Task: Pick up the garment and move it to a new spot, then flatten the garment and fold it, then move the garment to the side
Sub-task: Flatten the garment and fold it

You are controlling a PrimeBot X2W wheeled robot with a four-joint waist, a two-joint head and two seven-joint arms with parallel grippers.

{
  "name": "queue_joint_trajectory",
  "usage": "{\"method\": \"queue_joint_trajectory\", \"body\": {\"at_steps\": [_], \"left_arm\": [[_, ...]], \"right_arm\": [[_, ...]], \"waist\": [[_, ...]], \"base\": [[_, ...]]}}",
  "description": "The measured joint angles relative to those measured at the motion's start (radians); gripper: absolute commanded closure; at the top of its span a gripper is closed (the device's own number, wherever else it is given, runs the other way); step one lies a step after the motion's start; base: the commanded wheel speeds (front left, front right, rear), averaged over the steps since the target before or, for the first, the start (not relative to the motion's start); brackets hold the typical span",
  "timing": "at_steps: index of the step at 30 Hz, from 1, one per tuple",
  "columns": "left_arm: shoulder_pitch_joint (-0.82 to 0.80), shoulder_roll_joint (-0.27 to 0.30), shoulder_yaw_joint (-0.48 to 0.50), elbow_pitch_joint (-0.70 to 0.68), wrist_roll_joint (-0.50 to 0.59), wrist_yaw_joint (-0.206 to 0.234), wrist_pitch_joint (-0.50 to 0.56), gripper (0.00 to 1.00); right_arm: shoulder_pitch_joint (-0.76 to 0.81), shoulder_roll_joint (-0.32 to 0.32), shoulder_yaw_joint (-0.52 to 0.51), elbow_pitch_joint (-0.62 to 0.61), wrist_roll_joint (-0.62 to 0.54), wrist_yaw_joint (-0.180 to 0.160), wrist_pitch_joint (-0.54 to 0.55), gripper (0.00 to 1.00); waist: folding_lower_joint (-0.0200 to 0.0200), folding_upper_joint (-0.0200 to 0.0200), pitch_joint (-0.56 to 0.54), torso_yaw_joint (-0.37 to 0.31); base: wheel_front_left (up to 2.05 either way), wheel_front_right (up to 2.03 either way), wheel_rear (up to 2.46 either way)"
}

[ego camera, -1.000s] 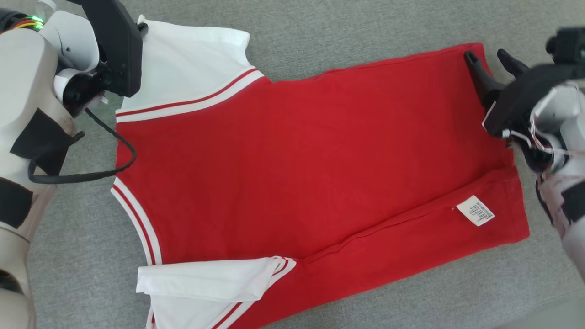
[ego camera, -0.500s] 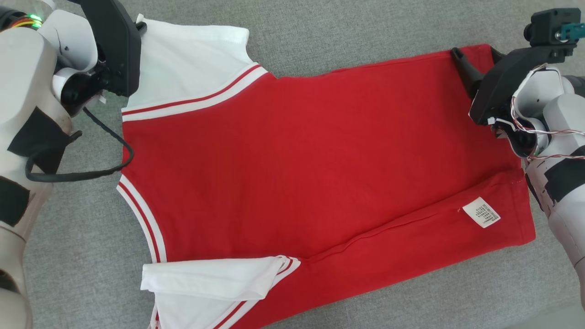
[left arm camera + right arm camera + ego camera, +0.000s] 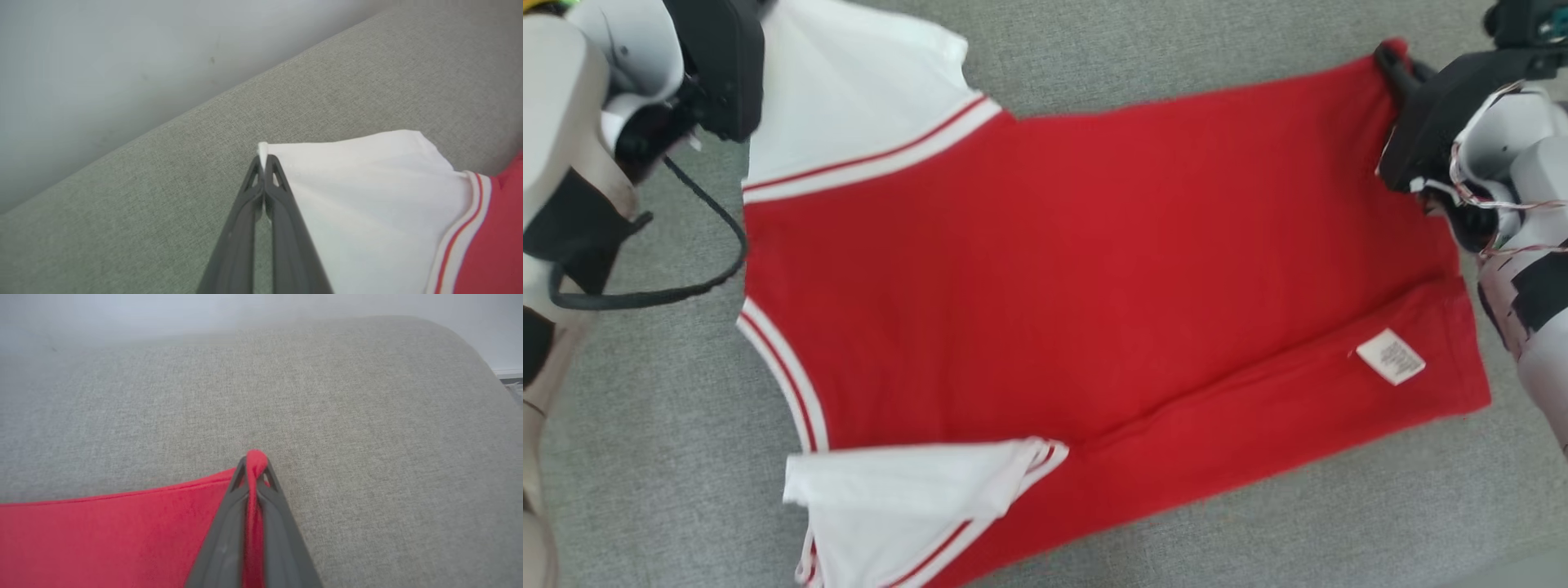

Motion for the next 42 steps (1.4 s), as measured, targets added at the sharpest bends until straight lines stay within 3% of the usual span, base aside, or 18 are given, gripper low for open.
{"method": "queue_joint_trajectory", "body": {"at_steps": [10,19,28,33,42], "left_arm": [[-0.058,0.007,-0.001,0.018,0.035,0.000,-0.227,1.00],[-0.022,0.005,-0.007,-0.018,-0.036,0.000,-0.307,1.00],[0.123,0.111,-0.004,-0.224,-0.112,0.004,-0.371,1.00],[0.269,0.183,0.017,-0.420,-0.179,0.070,-0.340,1.00],[0.560,0.332,0.037,-0.856,-0.253,0.273,-0.315,1.00]], "right_arm": [[-0.028,-0.029,-0.047,0.009,0.093,0.000,-0.123,1.00],[0.052,-0.093,0.000,-0.089,0.217,0.000,-0.227,1.00],[0.201,-0.220,0.060,-0.247,0.396,0.000,-0.326,1.00],[0.276,-0.274,0.100,-0.301,0.450,0.000,-0.356,1.00],[0.368,-0.345,0.145,-0.377,0.509,0.000,-0.391,1.00]], "waist": [[0.0000,0.0000,0.002,0.034],[0.0000,0.0000,-0.006,0.067],[-0.0001,-0.0002,-0.045,0.098],[-0.0002,-0.0002,-0.073,0.114],[-0.0002,-0.0002,-0.107,0.136]], "base": [[0.00,0.00,0.00],[0.00,0.00,0.00],[0.00,0.00,0.00],[0.00,0.00,0.00],[0.00,0.00,0.00]]}}
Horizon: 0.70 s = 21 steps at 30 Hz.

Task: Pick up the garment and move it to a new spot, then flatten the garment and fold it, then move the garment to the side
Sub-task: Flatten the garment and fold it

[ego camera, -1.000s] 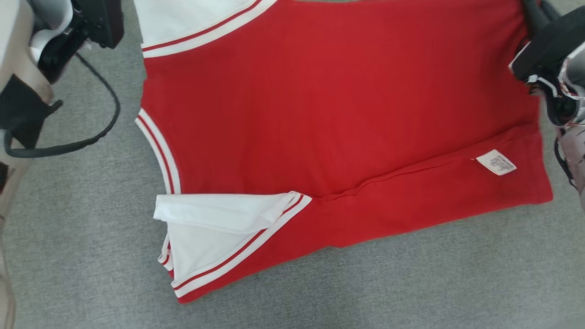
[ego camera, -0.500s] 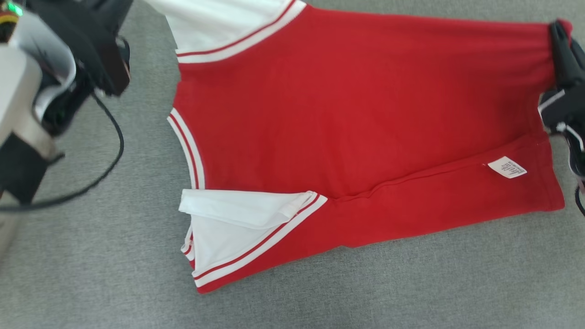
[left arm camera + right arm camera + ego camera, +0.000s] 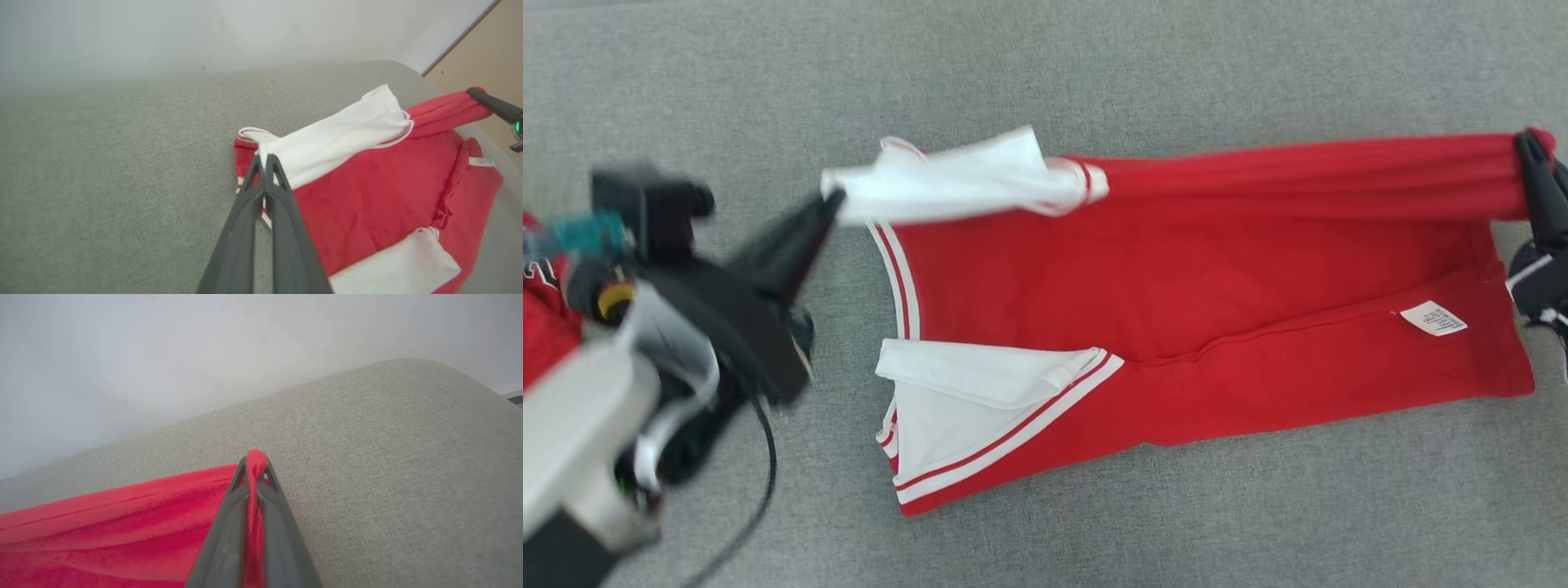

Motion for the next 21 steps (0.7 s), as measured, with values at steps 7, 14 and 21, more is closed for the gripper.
{"method": "queue_joint_trajectory", "body": {"at_steps": [7,14,21], "left_arm": [[0.163,0.077,-0.007,-0.213,-0.031,0.118,-0.001,1.00],[0.303,0.109,-0.014,-0.300,-0.067,0.174,-0.036,1.00],[0.353,0.090,-0.037,-0.288,-0.083,0.177,-0.059,1.00]], "right_arm": [[0.091,-0.039,0.025,-0.043,0.012,0.000,-0.009,1.00],[0.175,-0.047,0.022,-0.067,0.011,0.000,-0.013,1.00],[0.199,-0.005,0.005,-0.045,-0.023,0.000,-0.014,1.00]], "waist": [[0.0000,0.0000,-0.019,0.006],[0.0000,0.0000,-0.035,-0.004],[0.0001,0.0001,-0.033,-0.005]], "base": [[0.00,0.00,0.00],[0.00,0.00,0.00],[0.00,0.00,0.00]]}}
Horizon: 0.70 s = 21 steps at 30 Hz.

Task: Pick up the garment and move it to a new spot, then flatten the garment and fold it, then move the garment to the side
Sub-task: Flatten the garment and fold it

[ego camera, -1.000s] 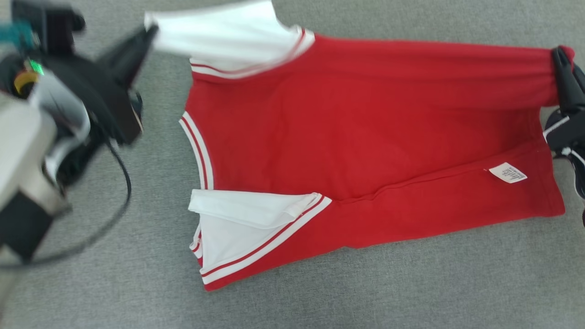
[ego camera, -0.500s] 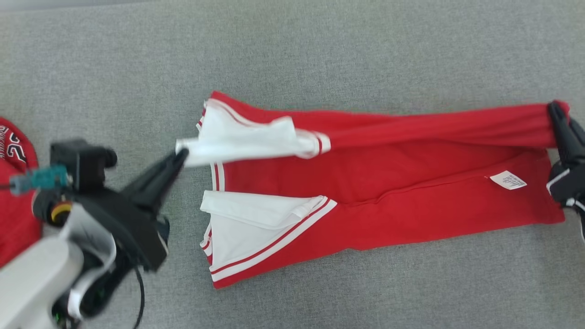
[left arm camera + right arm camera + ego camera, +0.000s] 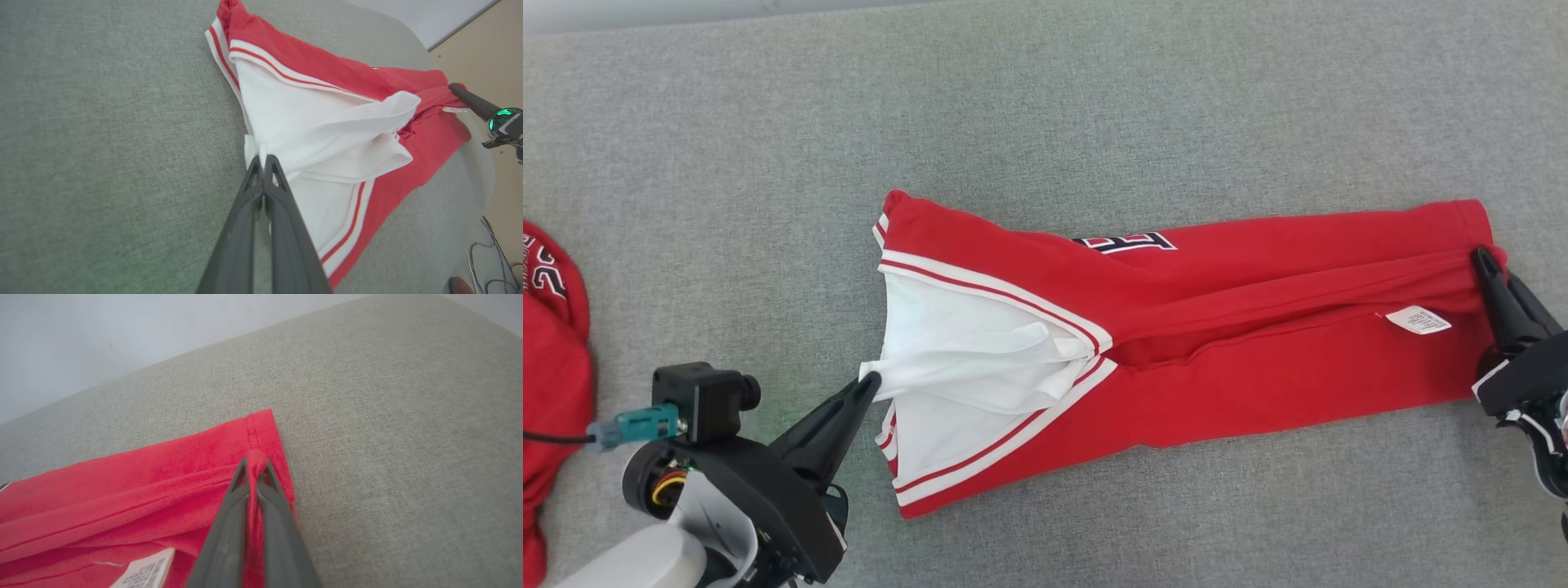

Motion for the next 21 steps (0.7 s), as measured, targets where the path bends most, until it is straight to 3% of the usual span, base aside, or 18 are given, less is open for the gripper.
{"method": "queue_joint_trajectory", "body": {"at_steps": [2,3,4,5,6,7,13,21], "left_arm": [[0.005,-0.008,-0.004,0.014,0.000,0.000,-0.006,1.00],[0.010,-0.012,-0.007,0.021,0.002,0.000,-0.010,1.00],[0.012,-0.020,-0.009,0.027,0.003,0.001,-0.015,0.77],[0.013,-0.028,-0.009,0.033,0.003,0.005,-0.023,0.52],[0.014,-0.034,-0.009,0.042,0.005,0.008,-0.030,0.06],[0.015,-0.039,-0.008,0.050,0.008,0.009,-0.040,0.00],[0.043,-0.077,0.026,0.105,0.024,0.044,-0.136,0.00],[0.083,-0.121,0.041,0.187,0.121,0.111,-0.275,0.00]], "right_arm": [[0.002,0.009,-0.003,0.008,-0.007,0.000,0.000,0.67],[0.005,0.014,-0.008,0.013,-0.009,0.000,0.000,0.23],[0.006,0.019,-0.015,0.016,-0.009,0.000,0.000,0.00],[0.007,0.023,-0.024,0.017,-0.012,0.000,-0.001,0.00],[0.008,0.028,-0.037,0.017,-0.016,0.000,0.000,0.00],[0.009,0.033,-0.052,0.015,-0.019,0.000,-0.001,0.00],[0.037,0.057,-0.165,-0.024,-0.081,0.000,-0.001,0.00],[0.134,0.156,-0.308,-0.086,-0.254,0.000,-0.001,0.00]], "waist": [[0.0000,0.0000,-0.001,0.002],[0.0000,0.0000,-0.001,0.003],[0.0000,0.0001,-0.002,0.004],[0.0000,0.0001,-0.004,0.005],[0.0000,0.0000,-0.007,0.006],[0.0001,0.0001,-0.010,0.006],[0.0000,0.0000,-0.043,0.005],[0.0000,0.0000,-0.119,-0.001]], "base": [[0.00,0.00,0.00],[0.00,0.00,0.00],[0.00,0.00,0.00],[0.00,0.00,0.00],[0.00,0.00,0.00],[0.00,0.00,0.00],[0.00,0.00,0.00],[0.00,0.00,0.00]]}}
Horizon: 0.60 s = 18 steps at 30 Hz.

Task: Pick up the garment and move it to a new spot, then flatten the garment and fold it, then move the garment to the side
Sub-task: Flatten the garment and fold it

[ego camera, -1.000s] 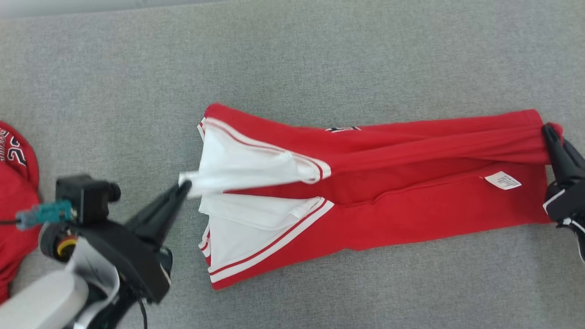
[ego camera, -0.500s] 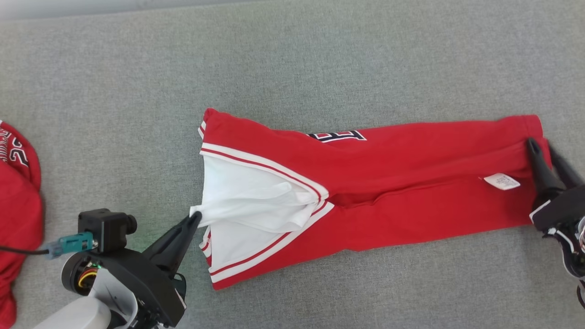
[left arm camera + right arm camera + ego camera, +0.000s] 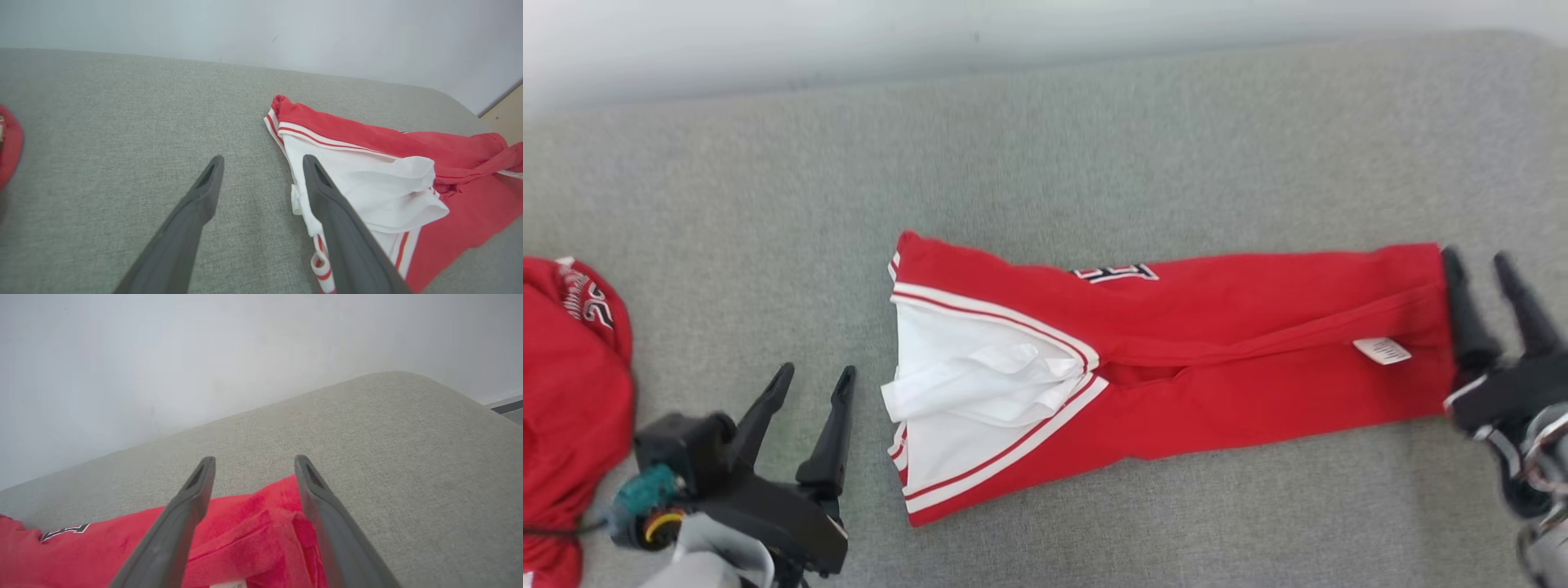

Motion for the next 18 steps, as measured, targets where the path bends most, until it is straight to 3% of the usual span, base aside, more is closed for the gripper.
{"method": "queue_joint_trajectory", "body": {"at_steps": [10,18], "left_arm": [[0.109,-0.088,0.030,0.051,0.184,0.070,-0.035,0.00],[0.232,-0.173,0.082,0.035,0.323,0.073,-0.035,0.00]], "right_arm": [[0.131,0.122,-0.100,0.035,-0.104,0.000,0.000,0.00],[0.147,0.182,-0.237,0.202,-0.164,0.000,0.000,0.00]], "waist": [[-0.0001,-0.0001,-0.104,0.002],[-0.0001,-0.0001,-0.168,0.023]], "base": [[0.00,0.00,0.00],[0.00,0.00,0.00]]}}
